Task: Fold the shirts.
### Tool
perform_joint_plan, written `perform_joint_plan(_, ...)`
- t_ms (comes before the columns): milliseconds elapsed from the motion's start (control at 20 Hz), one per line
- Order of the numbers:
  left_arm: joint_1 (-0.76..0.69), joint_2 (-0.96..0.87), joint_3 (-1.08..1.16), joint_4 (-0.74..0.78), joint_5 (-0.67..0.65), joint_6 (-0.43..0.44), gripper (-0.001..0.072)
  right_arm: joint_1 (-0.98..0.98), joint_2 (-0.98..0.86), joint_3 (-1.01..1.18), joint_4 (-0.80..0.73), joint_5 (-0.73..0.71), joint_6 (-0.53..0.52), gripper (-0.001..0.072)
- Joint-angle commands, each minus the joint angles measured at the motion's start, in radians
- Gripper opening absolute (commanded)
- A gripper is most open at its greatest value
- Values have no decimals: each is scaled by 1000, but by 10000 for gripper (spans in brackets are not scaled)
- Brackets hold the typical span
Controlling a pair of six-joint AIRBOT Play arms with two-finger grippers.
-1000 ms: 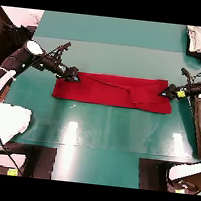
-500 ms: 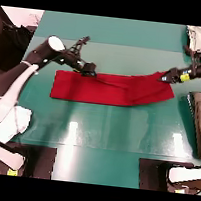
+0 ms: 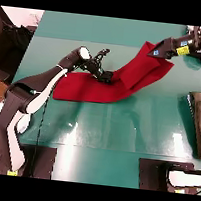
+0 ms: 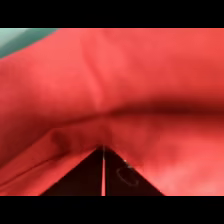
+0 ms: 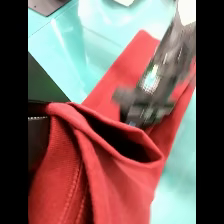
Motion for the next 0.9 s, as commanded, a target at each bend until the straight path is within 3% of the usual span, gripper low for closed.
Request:
perform_joint_plan(0, -8, -26, 17, 4, -8, -15, 21, 71, 3, 50, -1, -21, 40, 17)
perform_joint_plan(400, 93, 94, 19, 121, -148, 2, 20, 137, 0, 50, -1, -99, 39, 17)
perform_joint_plan(650, 278, 277, 19, 224, -284, 45, 21, 235, -61, 50, 3, -146, 11, 17)
perform_joint_plan(850, 442, 429, 19, 254, -368, 45, 21, 401, -187, 51, 5, -277, -55, 18)
